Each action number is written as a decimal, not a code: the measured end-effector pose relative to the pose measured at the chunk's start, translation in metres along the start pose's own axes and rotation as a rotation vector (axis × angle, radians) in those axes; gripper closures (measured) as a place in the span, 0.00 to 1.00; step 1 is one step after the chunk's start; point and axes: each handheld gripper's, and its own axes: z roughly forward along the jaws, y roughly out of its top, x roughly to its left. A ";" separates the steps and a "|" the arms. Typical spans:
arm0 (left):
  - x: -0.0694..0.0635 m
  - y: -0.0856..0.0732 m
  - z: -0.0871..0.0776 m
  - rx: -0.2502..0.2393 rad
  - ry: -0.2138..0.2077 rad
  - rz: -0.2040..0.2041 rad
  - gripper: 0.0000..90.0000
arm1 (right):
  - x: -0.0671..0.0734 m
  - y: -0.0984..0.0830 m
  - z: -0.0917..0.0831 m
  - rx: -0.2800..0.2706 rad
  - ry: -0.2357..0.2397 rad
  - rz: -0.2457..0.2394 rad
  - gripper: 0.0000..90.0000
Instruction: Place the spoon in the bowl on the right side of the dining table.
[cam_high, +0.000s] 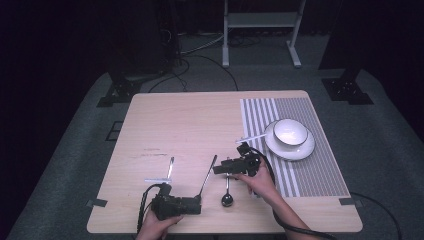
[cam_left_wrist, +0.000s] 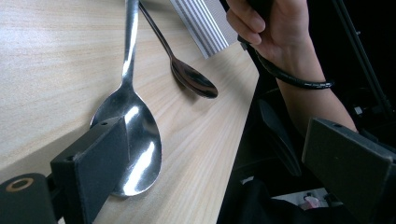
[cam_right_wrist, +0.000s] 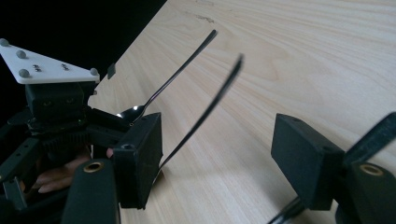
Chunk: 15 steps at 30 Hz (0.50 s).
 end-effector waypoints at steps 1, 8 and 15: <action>0.000 0.000 0.000 0.000 0.000 0.001 0.07 | 0.001 0.002 0.002 0.001 0.000 -0.003 0.38; 0.000 0.000 -0.001 0.002 -0.002 -0.001 0.07 | 0.003 0.008 0.011 0.014 0.003 0.002 0.55; 0.000 0.000 -0.001 0.001 -0.001 -0.002 0.07 | 0.004 0.013 0.015 -0.006 -0.012 0.020 0.76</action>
